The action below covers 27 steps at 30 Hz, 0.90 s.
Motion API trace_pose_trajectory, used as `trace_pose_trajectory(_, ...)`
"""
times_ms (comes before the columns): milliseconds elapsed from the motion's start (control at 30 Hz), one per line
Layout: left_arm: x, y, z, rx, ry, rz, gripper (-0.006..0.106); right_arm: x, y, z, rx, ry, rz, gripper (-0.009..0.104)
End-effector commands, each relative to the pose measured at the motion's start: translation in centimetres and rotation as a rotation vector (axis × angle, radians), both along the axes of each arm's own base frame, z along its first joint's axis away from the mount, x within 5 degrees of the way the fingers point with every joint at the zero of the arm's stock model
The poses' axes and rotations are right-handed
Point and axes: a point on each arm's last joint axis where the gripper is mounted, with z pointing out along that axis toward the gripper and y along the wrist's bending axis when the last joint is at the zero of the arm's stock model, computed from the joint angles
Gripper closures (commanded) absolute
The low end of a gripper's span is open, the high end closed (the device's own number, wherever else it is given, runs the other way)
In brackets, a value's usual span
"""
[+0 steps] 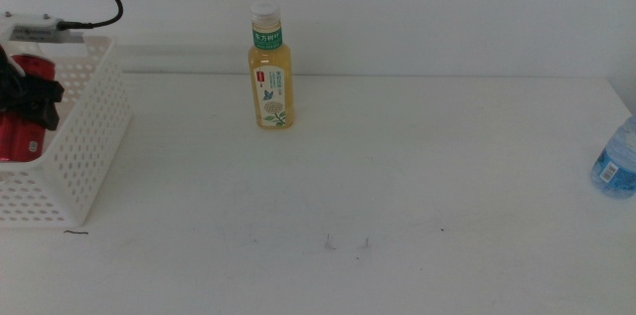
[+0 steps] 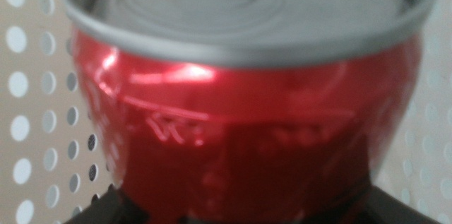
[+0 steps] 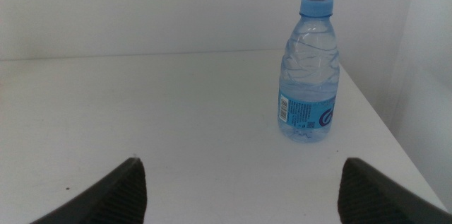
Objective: Use arms to grab the bottles and put them into the dustbin to the left of the table.
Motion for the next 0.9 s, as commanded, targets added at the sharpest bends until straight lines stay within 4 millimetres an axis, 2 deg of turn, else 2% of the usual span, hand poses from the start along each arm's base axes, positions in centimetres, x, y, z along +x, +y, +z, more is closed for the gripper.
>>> trace_pose_trajectory(0,0.3,0.0,1.0,0.008,-0.051,0.015,0.056,0.0,0.0,0.0,-0.013,-0.008,-0.005,0.009)
trace_pose_trajectory(167,-0.2,-0.2,1.4,0.031,-0.011,0.000,0.007,0.0,0.0,0.0,-0.013,-0.008,-0.005,0.009)
trace_pose_trajectory(300,-1.4,-1.0,4.1,0.032,-0.019,0.020,0.007,0.0,0.0,0.0,-0.013,-0.008,-0.005,0.009)
trace_pose_trajectory(400,-2.9,-2.5,8.4,0.037,-0.108,0.017,0.007,0.0,0.0,0.0,-0.013,-0.008,-0.005,0.009)
trace_pose_trajectory(467,-4.1,-3.9,11.1,0.022,-0.181,0.012,0.007,0.0,0.0,0.0,-0.018,-0.007,-0.004,0.009)
trace_pose_trajectory(567,-6.7,-7.5,14.7,0.016,-0.324,-0.058,0.007,0.0,0.0,0.0,-0.018,-0.007,-0.004,0.009)
trace_pose_trajectory(700,-10.1,-12.1,16.2,0.031,-0.513,-0.123,0.007,0.0,0.0,0.0,-0.018,-0.007,-0.004,0.009)
trace_pose_trajectory(767,-12.1,-14.3,16.0,0.010,-0.608,-0.162,0.007,0.0,0.0,0.0,-0.018,-0.007,-0.004,0.009)
trace_pose_trajectory(867,-14.8,-16.5,14.7,-0.049,-0.739,-0.203,0.007,0.0,0.0,0.0,-0.018,-0.007,-0.004,0.009)
